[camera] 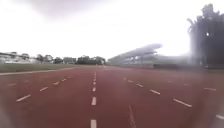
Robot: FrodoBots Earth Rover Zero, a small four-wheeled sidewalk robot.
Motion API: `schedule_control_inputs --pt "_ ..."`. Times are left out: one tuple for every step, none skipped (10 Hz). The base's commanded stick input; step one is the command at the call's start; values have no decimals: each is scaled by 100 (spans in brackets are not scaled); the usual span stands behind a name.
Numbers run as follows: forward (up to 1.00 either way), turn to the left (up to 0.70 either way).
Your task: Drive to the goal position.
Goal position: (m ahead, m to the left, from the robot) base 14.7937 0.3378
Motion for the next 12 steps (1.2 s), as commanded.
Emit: schedule_control_inputs --pt "45 -18" --pt "45 0" --pt "45 0" --pt "45 0" --pt "45 0" --pt "45 0" --pt "45 0" --pt "45 0" --pt "45 0" --pt "45 0" --pt "45 0" --pt "45 0"
